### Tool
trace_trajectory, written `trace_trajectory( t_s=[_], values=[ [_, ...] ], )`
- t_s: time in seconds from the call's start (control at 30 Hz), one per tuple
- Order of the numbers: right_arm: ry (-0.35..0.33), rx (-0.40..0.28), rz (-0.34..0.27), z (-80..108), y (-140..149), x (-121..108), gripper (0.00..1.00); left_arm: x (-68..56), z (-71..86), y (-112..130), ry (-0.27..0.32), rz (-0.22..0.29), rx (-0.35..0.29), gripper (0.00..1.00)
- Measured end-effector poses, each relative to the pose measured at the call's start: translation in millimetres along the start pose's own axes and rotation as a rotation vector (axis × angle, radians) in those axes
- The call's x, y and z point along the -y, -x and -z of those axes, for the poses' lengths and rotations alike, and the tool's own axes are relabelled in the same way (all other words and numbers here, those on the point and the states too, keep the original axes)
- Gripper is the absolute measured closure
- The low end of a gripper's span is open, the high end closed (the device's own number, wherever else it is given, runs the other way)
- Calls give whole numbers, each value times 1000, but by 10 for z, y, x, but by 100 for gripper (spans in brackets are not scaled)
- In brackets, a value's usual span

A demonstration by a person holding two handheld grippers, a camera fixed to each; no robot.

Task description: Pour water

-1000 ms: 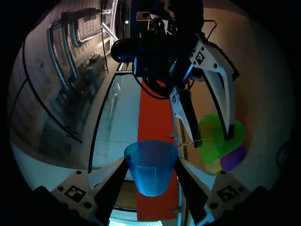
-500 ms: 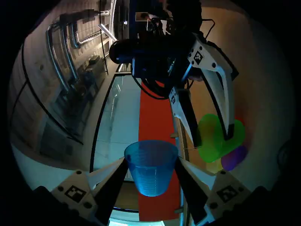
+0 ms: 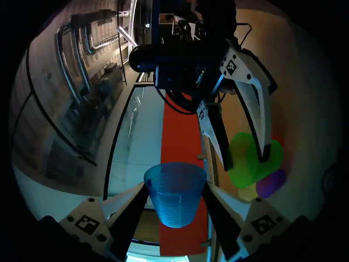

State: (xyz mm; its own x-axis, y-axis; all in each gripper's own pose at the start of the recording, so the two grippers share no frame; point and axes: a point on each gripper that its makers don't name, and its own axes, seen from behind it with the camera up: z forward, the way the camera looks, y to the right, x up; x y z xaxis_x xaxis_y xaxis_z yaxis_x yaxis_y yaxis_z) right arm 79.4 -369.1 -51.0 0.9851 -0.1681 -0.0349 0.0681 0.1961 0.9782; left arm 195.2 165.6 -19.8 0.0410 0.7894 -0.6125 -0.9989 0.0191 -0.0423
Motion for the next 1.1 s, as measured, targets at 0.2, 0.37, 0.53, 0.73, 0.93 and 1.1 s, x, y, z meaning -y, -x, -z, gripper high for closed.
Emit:
trace_trajectory(
  t_s=[0.2,0.37,0.53,0.73,0.93,1.1],
  values=[
    [5,-2,-1,6,4,-8,6,-6,-13,41,-8,34,14,17],
    [9,-3,-2,11,3,-15,6,-4,-20,91,-16,98,26,17],
    [14,-6,-3,20,-9,-30,6,2,-32,129,-20,141,32,17],
    [15,-10,-3,22,-21,-25,6,1,-38,181,-24,203,42,17],
    [20,-12,-2,23,-25,-29,6,-4,-33,215,-27,250,49,17],
    [22,-18,-1,26,-48,-34,6,-19,-27,227,-30,294,52,17]
  ],
)
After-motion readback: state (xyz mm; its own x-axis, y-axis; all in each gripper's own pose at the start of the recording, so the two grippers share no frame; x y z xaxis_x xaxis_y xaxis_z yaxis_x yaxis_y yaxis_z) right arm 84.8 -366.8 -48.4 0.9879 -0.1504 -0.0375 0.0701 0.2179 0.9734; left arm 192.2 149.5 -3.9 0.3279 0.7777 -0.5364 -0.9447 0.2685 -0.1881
